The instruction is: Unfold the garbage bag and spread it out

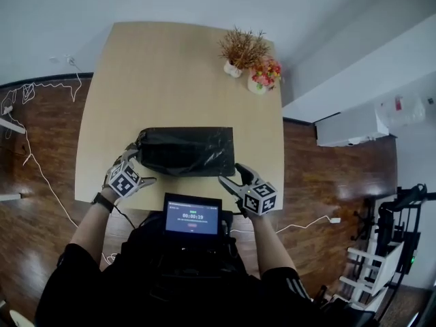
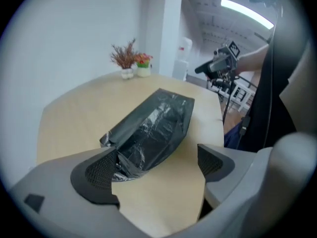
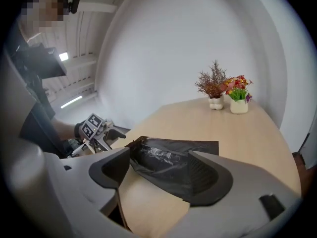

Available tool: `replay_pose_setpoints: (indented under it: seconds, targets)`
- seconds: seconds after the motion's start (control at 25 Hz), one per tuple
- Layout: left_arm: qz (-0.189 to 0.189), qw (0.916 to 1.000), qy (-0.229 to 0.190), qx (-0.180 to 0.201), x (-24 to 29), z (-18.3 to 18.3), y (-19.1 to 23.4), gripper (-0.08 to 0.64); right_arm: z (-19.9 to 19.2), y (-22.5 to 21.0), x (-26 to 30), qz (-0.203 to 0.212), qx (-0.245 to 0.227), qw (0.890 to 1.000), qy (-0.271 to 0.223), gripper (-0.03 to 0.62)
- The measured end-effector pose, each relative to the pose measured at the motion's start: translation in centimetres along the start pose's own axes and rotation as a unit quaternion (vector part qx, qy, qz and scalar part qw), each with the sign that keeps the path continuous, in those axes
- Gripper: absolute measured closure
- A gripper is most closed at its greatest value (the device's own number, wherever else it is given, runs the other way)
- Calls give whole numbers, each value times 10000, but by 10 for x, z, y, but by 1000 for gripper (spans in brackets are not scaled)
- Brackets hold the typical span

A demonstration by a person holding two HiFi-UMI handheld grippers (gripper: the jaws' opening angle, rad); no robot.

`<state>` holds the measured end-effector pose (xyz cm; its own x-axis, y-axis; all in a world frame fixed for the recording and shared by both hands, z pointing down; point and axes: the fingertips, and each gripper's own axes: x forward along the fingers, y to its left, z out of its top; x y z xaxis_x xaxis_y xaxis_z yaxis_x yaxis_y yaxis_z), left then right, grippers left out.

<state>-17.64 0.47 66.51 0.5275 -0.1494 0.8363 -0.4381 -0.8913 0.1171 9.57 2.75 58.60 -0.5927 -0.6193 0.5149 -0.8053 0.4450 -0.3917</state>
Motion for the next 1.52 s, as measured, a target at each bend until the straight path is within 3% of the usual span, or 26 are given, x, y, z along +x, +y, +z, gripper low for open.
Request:
replay_pose_setpoints:
  seconds: [0.2, 0.32, 0.4, 0.48, 0.6, 0.68, 0.76, 0.8, 0.88, 1.0, 1.08, 1.16, 1.52]
  targets:
    - [557, 9910, -1163, -361, -50, 38, -29, 49, 28, 16, -49, 300, 536, 9929, -1021, 198]
    - [1211, 9804, -1488, -454, -73, 44, -50, 140, 32, 27, -83, 508, 720, 9849, -1489, 198]
    - [1408, 9750, -1596, -636, -84, 44, -74, 163, 25, 39, -103, 601, 595, 9842, -1553, 200]
    - [1368, 9720, -1723, -822, -91, 45, -101, 163, 13, 51, -121, 648, 502, 9842, -1572, 250]
    - [1127, 9682, -1972, -1046, -99, 44, -140, 164, -6, 61, -146, 625, 457, 9841, -1600, 264]
    - [873, 9706, -1951, -1105, -102, 40, -167, 164, -15, 65, -160, 619, 497, 9829, -1663, 270]
    - [786, 9732, -1946, -936, -109, 39, -189, 177, -18, 69, -170, 621, 545, 9804, -1788, 273]
    - [890, 9717, -2047, -768, -115, 39, -196, 236, -19, 71, -175, 621, 563, 9790, -1856, 273]
    - [1060, 9638, -2376, -586, -126, 42, -208, 242, -23, 73, -183, 603, 585, 9772, -1950, 275]
    - [774, 9558, -2665, -974, -129, 42, -222, 239, -33, 75, -190, 574, 628, 9768, -1968, 275]
    - [530, 9542, -2627, -1327, -127, 41, -227, 239, -38, 75, -191, 575, 693, 9764, -1963, 276]
    - [412, 9561, -2540, -1399, -124, 40, -231, 239, -44, 76, -191, 575, 748, 9760, -1961, 278]
    - [523, 9661, -1980, -1573, -115, 21, -238, 269, -57, 78, -192, 536, 745, 9798, -1780, 281]
